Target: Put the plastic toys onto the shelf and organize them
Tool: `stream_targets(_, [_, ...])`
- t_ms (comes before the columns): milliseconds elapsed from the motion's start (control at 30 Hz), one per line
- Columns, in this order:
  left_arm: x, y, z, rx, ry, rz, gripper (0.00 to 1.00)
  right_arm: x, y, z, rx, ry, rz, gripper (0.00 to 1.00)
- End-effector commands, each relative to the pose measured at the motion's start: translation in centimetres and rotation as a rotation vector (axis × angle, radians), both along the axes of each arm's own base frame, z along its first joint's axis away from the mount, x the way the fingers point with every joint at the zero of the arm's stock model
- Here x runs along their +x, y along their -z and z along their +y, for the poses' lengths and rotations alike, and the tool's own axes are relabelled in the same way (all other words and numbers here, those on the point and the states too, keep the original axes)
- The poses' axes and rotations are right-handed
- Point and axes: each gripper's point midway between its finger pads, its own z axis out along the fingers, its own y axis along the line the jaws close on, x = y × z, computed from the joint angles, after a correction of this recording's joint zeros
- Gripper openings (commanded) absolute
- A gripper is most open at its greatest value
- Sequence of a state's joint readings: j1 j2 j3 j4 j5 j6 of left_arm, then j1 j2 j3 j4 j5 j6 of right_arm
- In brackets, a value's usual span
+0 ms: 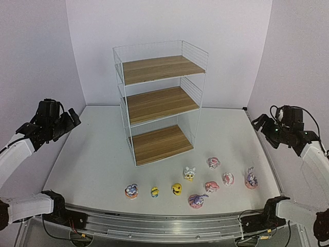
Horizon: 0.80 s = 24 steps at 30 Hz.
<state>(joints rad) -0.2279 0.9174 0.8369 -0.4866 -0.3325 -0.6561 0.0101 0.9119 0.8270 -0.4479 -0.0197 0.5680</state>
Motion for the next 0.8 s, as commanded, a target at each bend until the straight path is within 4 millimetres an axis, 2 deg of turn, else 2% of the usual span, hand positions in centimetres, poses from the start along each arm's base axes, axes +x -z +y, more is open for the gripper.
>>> stream_targets(0, [0.3, 0.6, -0.4, -0.021, 0.012, 0.019, 1.0, -0.9, 0.8, 6.8, 0.137, -0.228, 0.117, 0.98])
stream_targets(100, [0.7, 1.3, -1.0, -0.031, 0.037, 0.035, 1.0, -1.5, 0.8, 12.2, -0.078, -0.289, 0.095, 0.98])
stream_targets(133, [0.8, 1.5, -1.2, -0.032, 0.043, 0.045, 1.0, -1.3, 0.9, 13.2, -0.099, -0.273, 0.103, 0.98])
stream_targets(267, [1.1, 2.7, -1.4, -0.029, 0.052, 0.086, 1.0, -2.6, 3.5, 19.3, -0.224, -0.287, 0.15, 0.98])
stream_targets(400, [1.1, 3.9, -1.3, -0.01, 0.049, 0.122, 1.0, -4.2, 6.3, 23.9, -0.298, -0.256, 0.171, 0.94])
stream_targets(500, [1.1, 4.4, -1.1, 0.005, 0.046, 0.135, 1.0, -4.8, 7.8, 26.0, -0.344, -0.217, 0.148, 0.9])
stream_targets(567, [1.1, 4.5, -1.2, 0.006, 0.05, 0.138, 1.0, -5.0, 9.0, 26.6, -0.342, -0.196, 0.167, 0.87])
stream_targets(633, [1.1, 4.7, -1.2, 0.005, 0.055, 0.143, 1.0, -5.3, 10.3, 26.9, -0.334, -0.167, 0.187, 0.84])
stream_targets(767, [1.1, 4.8, -1.3, 0.007, 0.058, 0.145, 1.0, -5.5, 11.7, 26.9, -0.355, -0.148, 0.198, 0.79])
